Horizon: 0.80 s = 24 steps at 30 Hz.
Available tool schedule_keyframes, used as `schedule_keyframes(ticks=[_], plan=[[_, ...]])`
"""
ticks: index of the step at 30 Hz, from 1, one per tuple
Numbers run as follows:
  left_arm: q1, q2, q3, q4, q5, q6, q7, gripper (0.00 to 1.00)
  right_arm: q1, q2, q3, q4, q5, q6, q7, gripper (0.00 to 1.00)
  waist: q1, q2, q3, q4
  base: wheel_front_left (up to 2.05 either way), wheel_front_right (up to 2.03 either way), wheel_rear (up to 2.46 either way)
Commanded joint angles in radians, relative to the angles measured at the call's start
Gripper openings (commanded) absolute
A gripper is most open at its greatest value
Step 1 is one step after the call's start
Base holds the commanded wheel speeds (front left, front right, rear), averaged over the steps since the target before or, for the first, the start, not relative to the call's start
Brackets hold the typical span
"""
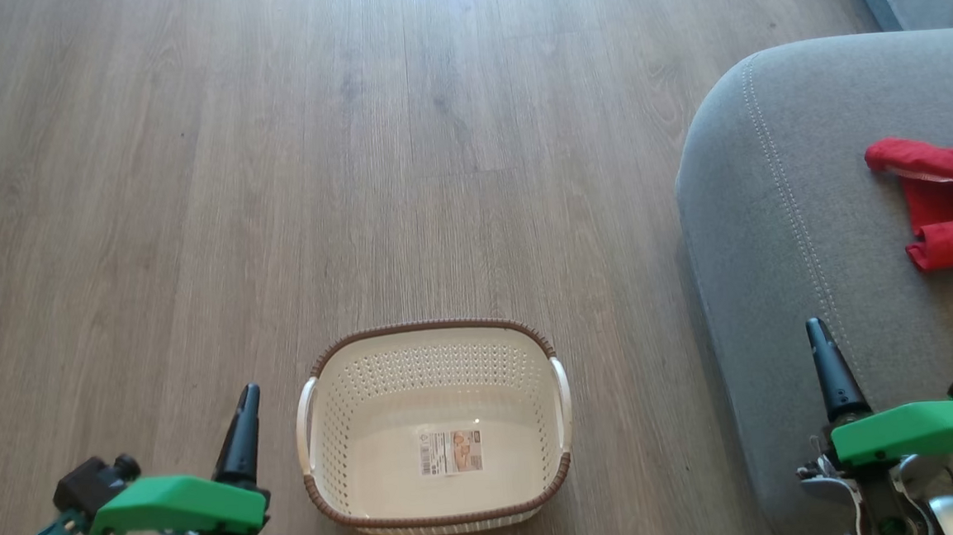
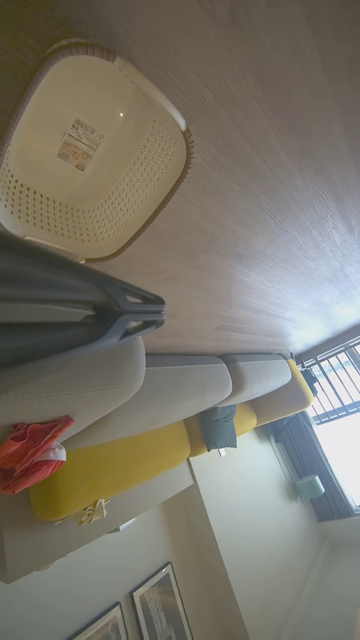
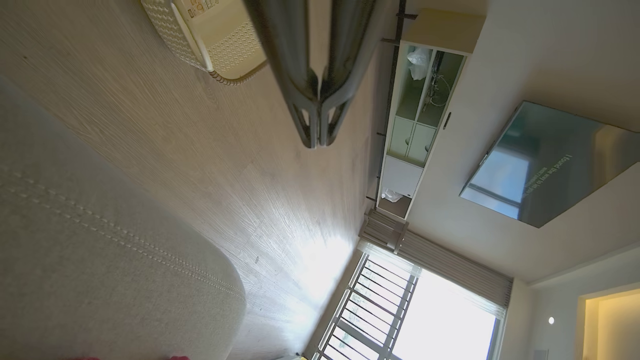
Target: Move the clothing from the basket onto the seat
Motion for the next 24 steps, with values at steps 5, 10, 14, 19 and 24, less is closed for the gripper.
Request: schedule_keyframes(ticks=[5,10,14,19,24], plan=[[-0.055,0.009,0.046,-0.03,-0.071,-0.016,0.017,0.0,-0.064,-0.011,0.004,-0.028,0.071,0.0,0.021,0.0,0.0,0.0,-0.002,-0.001,0.0,0.0,0.0],[-0.059,0.009,0.059,-0.029,-0.126,-0.023,0.032,0.0,-0.067,-0.01,-0.002,-0.025,0.125,0.0,0.036,0.0,0.0,0.0,-0.004,-0.002,0.0,0.0,0.0],[-0.061,0.009,0.066,-0.028,-0.158,-0.028,0.04,0.0,-0.07,-0.01,-0.005,-0.024,0.158,0.0,0.045,0.0,0.0,0.0,-0.005,-0.003,0.0,0.0,0.0],[-0.065,0.009,0.078,-0.027,-0.213,-0.035,0.055,0.0,-0.073,-0.009,-0.011,-0.022,0.212,0.0,0.06,0.0,-0.0001,0.0,-0.007,-0.004,0.0,0.0,0.0],[-0.069,0.008,0.091,-0.026,-0.267,-0.042,0.07,0.0,-0.077,-0.008,-0.016,-0.019,0.266,0.0,0.074,0.0,-0.0001,0.0,-0.009,-0.004,0.0,0.0,0.0]])
